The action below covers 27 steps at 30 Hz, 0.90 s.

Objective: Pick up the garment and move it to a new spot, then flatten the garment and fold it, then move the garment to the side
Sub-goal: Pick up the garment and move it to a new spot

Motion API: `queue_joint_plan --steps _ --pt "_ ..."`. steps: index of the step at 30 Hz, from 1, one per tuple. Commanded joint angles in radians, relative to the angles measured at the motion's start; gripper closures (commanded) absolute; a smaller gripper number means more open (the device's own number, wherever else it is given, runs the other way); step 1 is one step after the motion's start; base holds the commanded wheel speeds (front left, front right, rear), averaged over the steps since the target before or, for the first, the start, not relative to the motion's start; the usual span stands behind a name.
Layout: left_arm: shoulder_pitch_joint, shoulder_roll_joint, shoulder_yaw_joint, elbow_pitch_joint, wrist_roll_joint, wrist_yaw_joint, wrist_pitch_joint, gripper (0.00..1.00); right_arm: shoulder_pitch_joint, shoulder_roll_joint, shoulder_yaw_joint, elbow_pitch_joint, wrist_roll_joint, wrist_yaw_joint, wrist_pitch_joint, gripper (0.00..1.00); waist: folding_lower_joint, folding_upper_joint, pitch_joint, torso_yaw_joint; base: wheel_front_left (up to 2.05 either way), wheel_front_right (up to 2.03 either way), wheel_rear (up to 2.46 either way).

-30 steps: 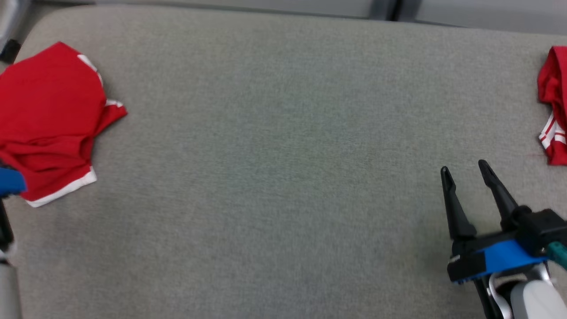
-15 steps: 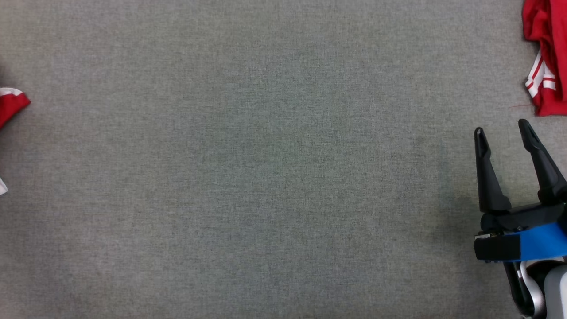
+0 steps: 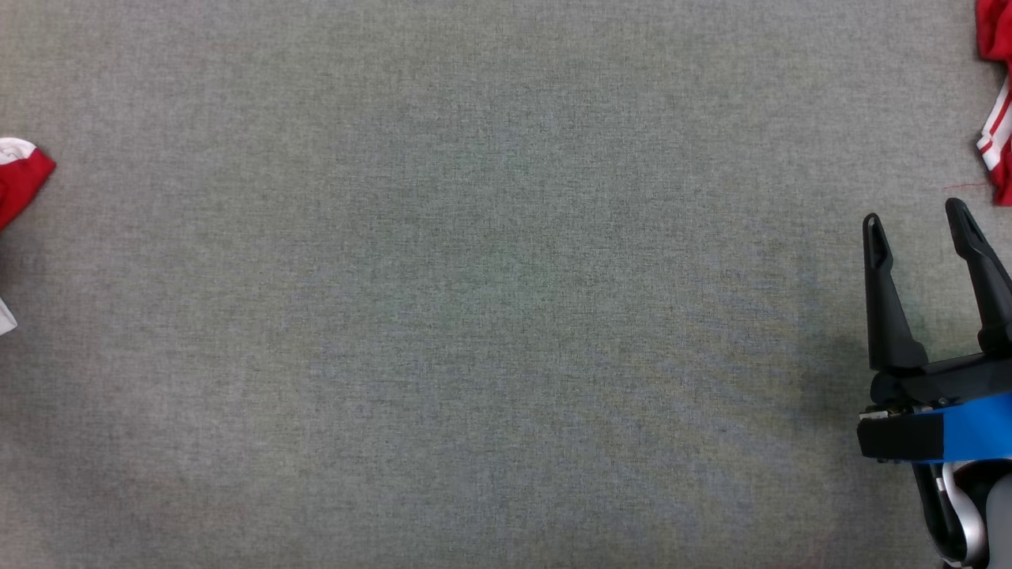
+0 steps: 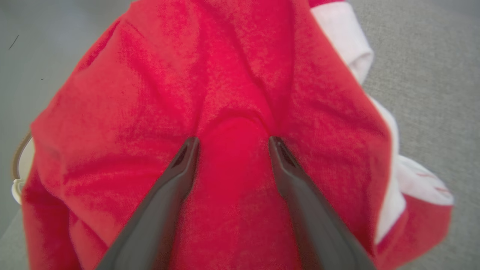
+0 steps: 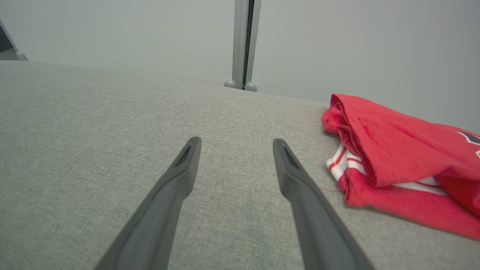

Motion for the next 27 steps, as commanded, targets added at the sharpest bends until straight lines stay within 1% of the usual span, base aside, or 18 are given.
queue_joint_plan --steps 1,2,3,4,5,7,12,17,22,25,27 --pt "-0.013 -0.004 -0.032 0.002 -0.03 -0.001 0.047 0.0 -0.008 -0.006 0.002 -0.002 -0.002 0.0 0.001 0.0 0.0 -0.0003 -0.003 0.004 0.0 0.0 0.0" --pt "-0.013 -0.004 -0.032 0.002 -0.03 -0.001 0.047 0.0 -0.008 -0.006 0.002 -0.002 -0.002 0.0 0.001 0.0 0.0 -0.0003 -0.003 0.004 0.0 0.0 0.0" --pt "-0.015 -0.008 -0.047 -0.003 -0.042 -0.001 0.067 0.11 -0.008 -0.007 0.003 0.001 0.0 0.0 0.001 0.0 0.0 -0.0003 -0.005 0.005 0.0 0.0 0.0" --pt "-0.013 -0.009 -0.061 -0.01 -0.058 -0.001 0.079 0.6 -0.009 -0.008 0.005 0.004 0.001 0.0 0.001 0.0 0.0 -0.0003 -0.007 0.005 0.0 0.0 0.0" --pt "-0.009 -0.012 -0.073 -0.014 -0.073 -0.001 0.091 1.0 -0.01 -0.008 0.007 0.007 0.001 0.0 0.002 0.0 0.0 -0.0003 -0.008 0.005 0.0 0.0 0.0" --pt "0.003 -0.012 -0.103 -0.028 -0.092 -0.001 0.104 1.0 -0.012 -0.007 0.011 0.01 0.004 0.0 0.001 0.0 0.0 -0.0003 -0.013 0.001 0.0 0.0 0.0" --pt "-0.003 0.019 -0.14 -0.075 -0.121 -0.002 0.053 1.0 -0.017 -0.005 0.012 0.023 0.01 0.0 -0.008 0.0 0.0 -0.0003 -0.033 -0.012 0.0 0.0 0.0" --pt "-0.033 0.064 -0.173 -0.14 -0.085 0.0 -0.079 1.0 -0.008 0.016 0.019 0.054 0.015 0.0 -0.027 0.0 0.0 -0.0003 -0.074 -0.027 0.0 0.0 0.0" --pt "-0.06 0.075 -0.196 -0.23 -0.043 0.007 -0.203 1.0 -0.004 0.036 0.038 0.102 0.021 0.0 -0.054 0.0 0.0 -0.0003 -0.137 -0.054 0.0 0.0 0.0" --pt "-0.081 0.074 -0.22 -0.311 -0.012 0.018 -0.24 1.0 -0.004 0.05 0.044 0.134 0.029 0.0 -0.07 0.0 0.0 -0.0003 -0.179 -0.079 0.0 0.0 0.0" --pt "-0.098 0.065 -0.236 -0.378 0.004 0.023 -0.245 1.0 -0.002 0.057 0.048 0.156 0.032 0.0 -0.079 0.0 0.0 -0.0003 -0.205 -0.099 0.0 0.0 0.0"
